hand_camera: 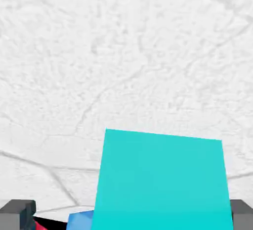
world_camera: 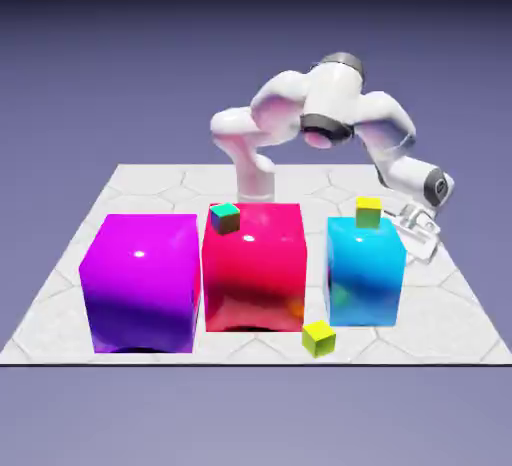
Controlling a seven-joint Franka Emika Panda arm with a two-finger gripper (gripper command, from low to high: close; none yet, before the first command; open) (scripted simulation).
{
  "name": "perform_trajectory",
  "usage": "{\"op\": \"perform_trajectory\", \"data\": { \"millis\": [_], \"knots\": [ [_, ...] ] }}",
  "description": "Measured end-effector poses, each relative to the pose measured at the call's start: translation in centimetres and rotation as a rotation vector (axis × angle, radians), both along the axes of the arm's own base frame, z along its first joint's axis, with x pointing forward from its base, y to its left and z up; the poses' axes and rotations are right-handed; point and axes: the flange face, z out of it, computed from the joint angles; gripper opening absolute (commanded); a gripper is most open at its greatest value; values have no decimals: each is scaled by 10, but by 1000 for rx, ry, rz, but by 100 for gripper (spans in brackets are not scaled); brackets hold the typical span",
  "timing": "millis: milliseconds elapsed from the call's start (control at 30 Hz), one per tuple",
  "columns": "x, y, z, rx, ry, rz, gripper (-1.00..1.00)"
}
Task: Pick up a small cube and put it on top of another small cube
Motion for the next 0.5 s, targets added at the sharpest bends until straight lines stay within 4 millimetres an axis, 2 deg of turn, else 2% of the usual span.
{"op": "perform_trajectory", "data": {
  "millis": [200,233,300,500],
  "knots": [
    [17,1,3,76,-15,-44,0],
    [18,1,3,79,-15,-46,-100],
    [18,1,3,78,-15,-46,-100],
    [0,0,0,1,1,-2,-100]
  ]
}}
